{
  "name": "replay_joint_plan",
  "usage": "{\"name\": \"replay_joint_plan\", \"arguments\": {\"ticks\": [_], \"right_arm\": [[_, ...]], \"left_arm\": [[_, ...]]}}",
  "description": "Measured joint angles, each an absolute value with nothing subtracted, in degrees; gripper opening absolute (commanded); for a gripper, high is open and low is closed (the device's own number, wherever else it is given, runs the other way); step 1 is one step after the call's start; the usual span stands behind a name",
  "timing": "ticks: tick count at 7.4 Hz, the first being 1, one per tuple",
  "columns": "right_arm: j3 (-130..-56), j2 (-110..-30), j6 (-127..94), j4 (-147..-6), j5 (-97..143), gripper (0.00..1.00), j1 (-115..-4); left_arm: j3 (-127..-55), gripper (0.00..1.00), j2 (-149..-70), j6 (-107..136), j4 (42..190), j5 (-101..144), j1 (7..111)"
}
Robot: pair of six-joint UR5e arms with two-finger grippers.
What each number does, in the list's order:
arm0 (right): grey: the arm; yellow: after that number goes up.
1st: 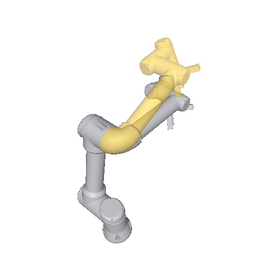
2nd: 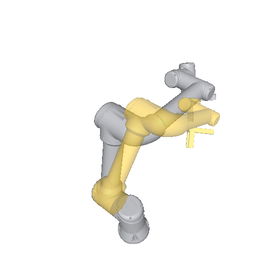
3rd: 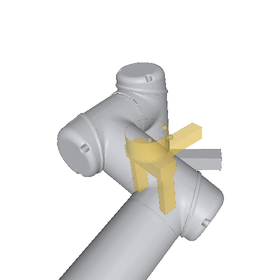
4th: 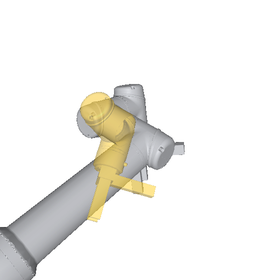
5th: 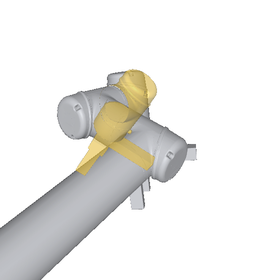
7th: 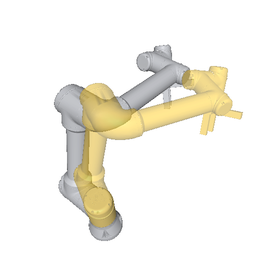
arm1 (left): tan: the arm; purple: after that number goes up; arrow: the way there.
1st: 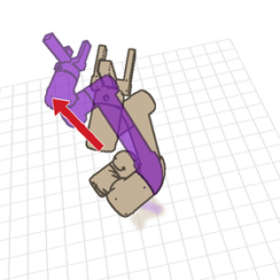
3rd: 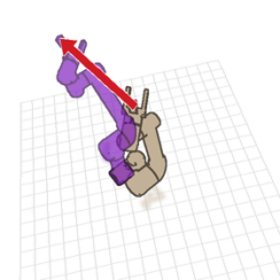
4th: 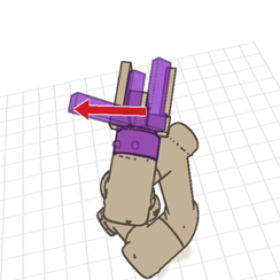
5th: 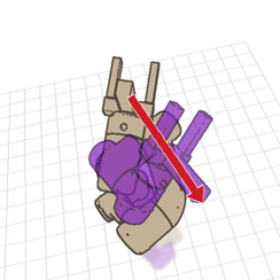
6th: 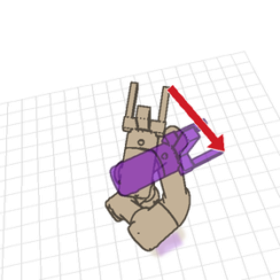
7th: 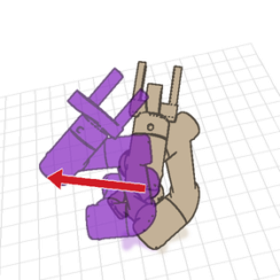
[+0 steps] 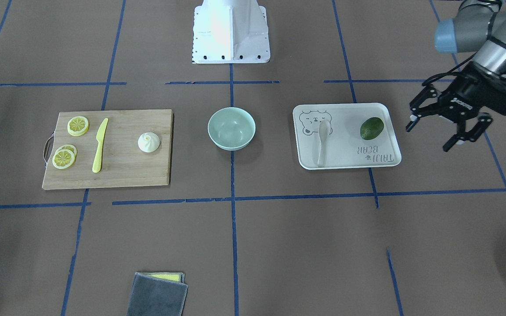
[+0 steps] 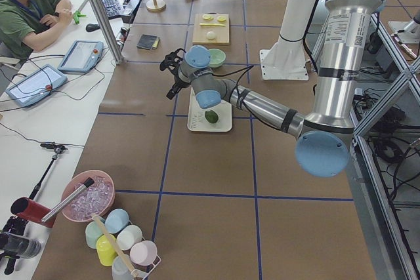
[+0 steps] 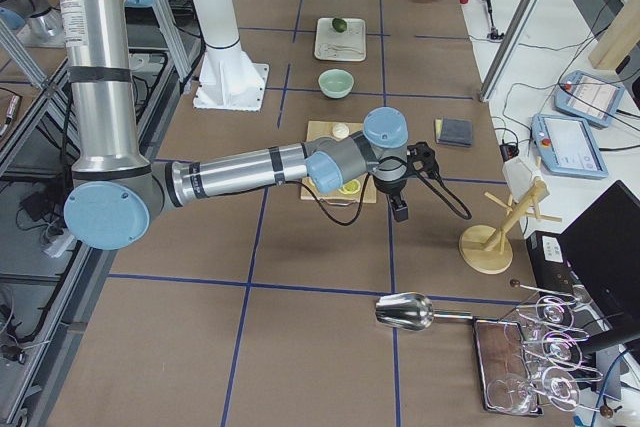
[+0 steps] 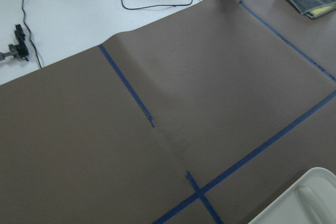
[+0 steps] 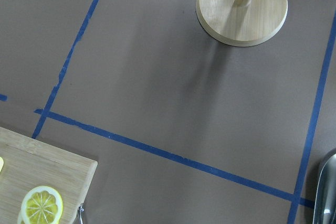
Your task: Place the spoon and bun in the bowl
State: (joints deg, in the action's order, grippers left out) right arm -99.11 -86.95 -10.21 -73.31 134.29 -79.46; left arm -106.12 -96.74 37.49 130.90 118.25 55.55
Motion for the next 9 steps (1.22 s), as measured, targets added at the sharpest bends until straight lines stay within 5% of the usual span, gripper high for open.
{"name": "replay_joint_plan", "arguments": {"ticks": [1,3,9], "right_arm": [[-99.12,-86.98,-10.26,-73.31,134.30,1.00,-79.46],[-98.99,-87.00,-10.28,-73.30,134.30,1.00,-79.45],[-98.60,-87.01,-10.28,-73.30,134.28,1.00,-79.46]], "left_arm": [[-106.26,1.00,-98.20,43.11,127.50,112.22,49.12],[-105.29,0.78,-102.28,52.01,120.36,104.91,40.05],[-98.85,0.66,-107.51,61.33,118.15,99.83,32.73]]}}
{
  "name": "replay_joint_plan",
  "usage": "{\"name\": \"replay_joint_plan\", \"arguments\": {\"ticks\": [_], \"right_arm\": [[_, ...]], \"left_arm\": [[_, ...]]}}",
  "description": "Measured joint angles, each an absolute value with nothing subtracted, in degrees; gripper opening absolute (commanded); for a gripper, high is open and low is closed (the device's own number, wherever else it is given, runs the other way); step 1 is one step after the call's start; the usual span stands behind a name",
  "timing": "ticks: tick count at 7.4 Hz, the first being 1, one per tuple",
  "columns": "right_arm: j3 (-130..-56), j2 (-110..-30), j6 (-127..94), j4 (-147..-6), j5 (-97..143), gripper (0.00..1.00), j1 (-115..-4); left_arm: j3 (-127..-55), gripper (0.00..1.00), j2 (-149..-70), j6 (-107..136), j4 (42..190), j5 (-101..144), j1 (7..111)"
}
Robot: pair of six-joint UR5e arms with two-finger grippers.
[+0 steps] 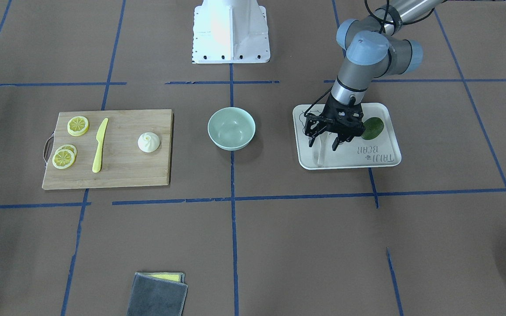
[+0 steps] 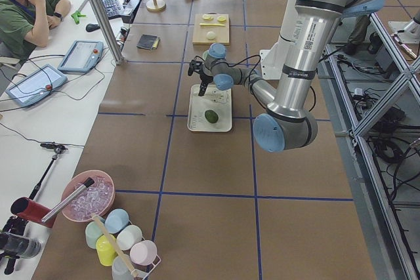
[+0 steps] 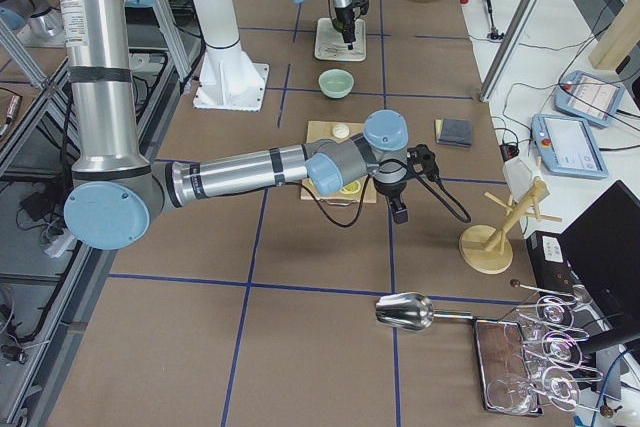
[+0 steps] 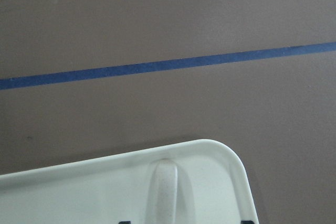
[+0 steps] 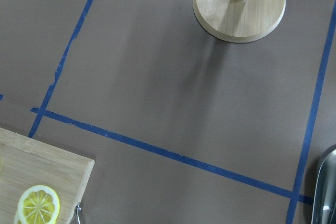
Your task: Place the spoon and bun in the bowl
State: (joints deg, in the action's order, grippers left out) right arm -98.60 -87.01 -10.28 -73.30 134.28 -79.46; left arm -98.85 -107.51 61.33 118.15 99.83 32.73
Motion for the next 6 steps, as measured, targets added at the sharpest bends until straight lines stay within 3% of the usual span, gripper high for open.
{"name": "replay_joint_plan", "arguments": {"ticks": [2,6], "right_arm": [[-98.54,-87.01,-10.46,-73.30,134.22,1.00,-79.45],[-98.39,-87.00,-10.55,-73.30,134.21,1.00,-79.45]], "left_arm": [[-97.91,0.55,-107.60,61.48,118.20,99.86,32.70],[-97.44,0.53,-107.61,61.61,118.21,99.93,32.44]]}}
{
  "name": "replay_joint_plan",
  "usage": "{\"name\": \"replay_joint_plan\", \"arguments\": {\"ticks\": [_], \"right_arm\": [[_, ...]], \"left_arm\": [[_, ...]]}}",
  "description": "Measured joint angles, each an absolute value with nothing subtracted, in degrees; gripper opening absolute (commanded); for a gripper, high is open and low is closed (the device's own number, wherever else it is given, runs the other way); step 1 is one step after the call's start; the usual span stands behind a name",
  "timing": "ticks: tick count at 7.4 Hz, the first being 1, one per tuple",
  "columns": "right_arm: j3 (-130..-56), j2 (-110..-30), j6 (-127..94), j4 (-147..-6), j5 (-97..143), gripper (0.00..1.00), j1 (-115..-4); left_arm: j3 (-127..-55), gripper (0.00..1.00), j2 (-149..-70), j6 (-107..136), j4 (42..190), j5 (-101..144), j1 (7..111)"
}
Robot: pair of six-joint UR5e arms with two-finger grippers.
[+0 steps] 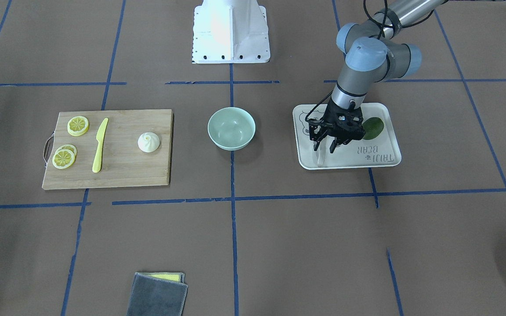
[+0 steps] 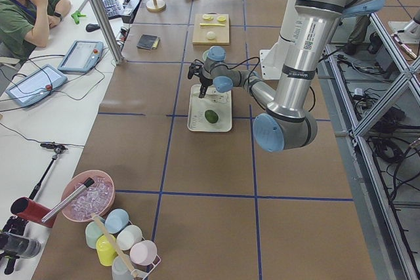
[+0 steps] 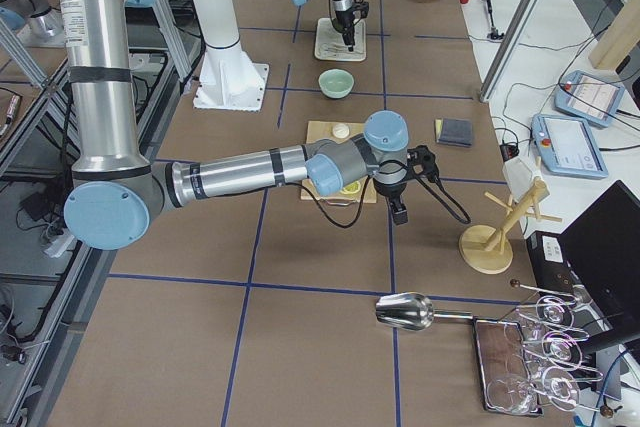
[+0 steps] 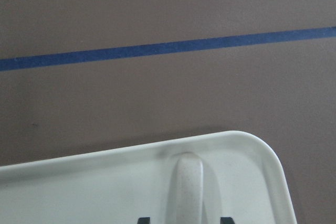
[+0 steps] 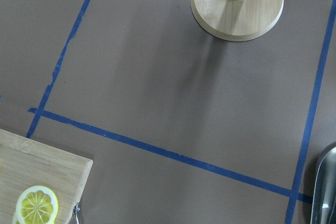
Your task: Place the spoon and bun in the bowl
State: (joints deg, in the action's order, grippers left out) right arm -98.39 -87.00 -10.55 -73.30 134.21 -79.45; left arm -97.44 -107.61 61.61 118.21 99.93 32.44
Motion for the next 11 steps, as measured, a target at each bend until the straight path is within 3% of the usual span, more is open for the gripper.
{"name": "replay_joint_plan", "arguments": {"ticks": [1,2,3,9,11], "right_arm": [[-98.32,-86.96,-10.55,-73.30,134.21,1.00,-79.45],[-98.29,-86.96,-10.55,-73.30,134.21,1.00,-79.45],[-98.27,-86.98,-10.55,-73.30,134.21,1.00,-79.45],[-98.31,-86.93,-10.68,-73.30,134.21,1.00,-79.45],[-98.40,-86.92,-10.81,-73.30,134.23,1.00,-79.45]], "left_arm": [[-97.16,0.50,-107.61,61.61,118.21,99.91,32.24],[-96.99,0.29,-107.60,61.61,118.21,99.83,32.04],[-96.98,0.00,-107.61,61.63,118.21,99.56,31.88],[-101.16,0.00,-108.86,69.85,117.38,98.64,31.90],[-100.93,0.00,-116.96,83.43,108.25,95.26,31.70]]}}
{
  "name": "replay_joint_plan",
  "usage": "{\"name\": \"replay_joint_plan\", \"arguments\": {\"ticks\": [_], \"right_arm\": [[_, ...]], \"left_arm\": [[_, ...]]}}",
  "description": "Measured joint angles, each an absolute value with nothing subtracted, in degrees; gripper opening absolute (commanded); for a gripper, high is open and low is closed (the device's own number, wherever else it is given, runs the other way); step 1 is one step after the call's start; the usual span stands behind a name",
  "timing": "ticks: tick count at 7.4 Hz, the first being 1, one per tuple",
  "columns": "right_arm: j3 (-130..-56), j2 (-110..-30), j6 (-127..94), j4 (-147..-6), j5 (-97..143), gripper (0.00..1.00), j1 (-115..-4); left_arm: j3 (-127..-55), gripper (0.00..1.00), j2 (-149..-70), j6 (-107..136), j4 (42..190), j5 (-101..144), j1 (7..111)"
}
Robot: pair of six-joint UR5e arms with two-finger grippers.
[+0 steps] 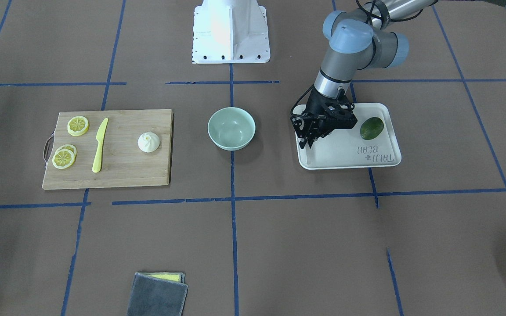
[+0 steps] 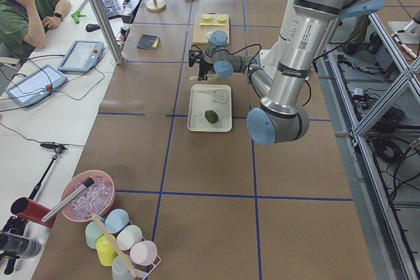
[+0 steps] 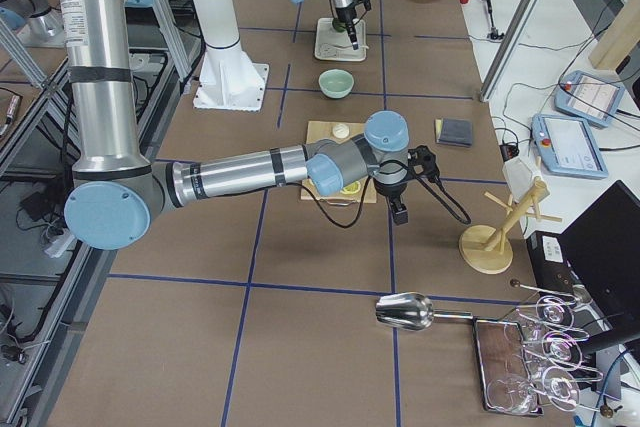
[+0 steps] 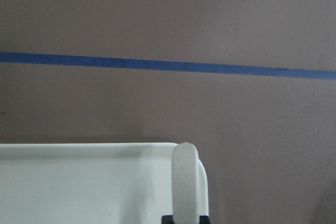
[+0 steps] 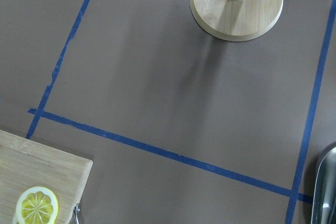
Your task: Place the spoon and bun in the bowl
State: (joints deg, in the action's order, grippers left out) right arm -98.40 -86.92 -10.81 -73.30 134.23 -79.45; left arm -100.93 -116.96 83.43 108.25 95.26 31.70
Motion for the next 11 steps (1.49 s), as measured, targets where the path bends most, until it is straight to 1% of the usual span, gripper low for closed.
{"name": "replay_joint_plan", "arguments": {"ticks": [2,3,4,6,8,9,10,11], "right_arm": [[-98.75,-86.92,-11.43,-73.30,134.28,1.00,-79.45],[-98.88,-86.92,-11.60,-73.30,134.29,1.00,-79.45],[-98.93,-86.92,-11.66,-73.30,134.28,1.00,-79.45],[-98.96,-86.90,-11.71,-73.30,134.26,1.00,-79.45],[-98.92,-86.85,-11.71,-73.30,134.23,1.00,-79.45],[-98.91,-86.84,-11.71,-73.30,134.25,1.00,-79.45],[-98.92,-86.84,-11.75,-73.30,134.23,1.00,-79.45],[-98.95,-86.84,-11.81,-73.30,134.23,1.00,-79.45]], "left_arm": [[-97.65,0.00,-127.11,94.13,96.95,92.55,29.88],[-95.14,0.00,-130.01,97.05,95.28,90.92,27.82],[-93.01,0.00,-131.88,98.59,94.73,89.76,26.01],[-91.31,0.00,-133.70,99.59,94.51,88.65,24.06],[-91.42,0.18,-134.49,99.72,94.49,88.30,23.33],[-91.69,0.49,-134.62,99.62,94.48,88.26,23.26],[-92.15,0.78,-134.59,99.27,94.50,88.23,23.23],[-92.65,1.00,-134.42,98.56,94.54,88.19,23.21]]}}
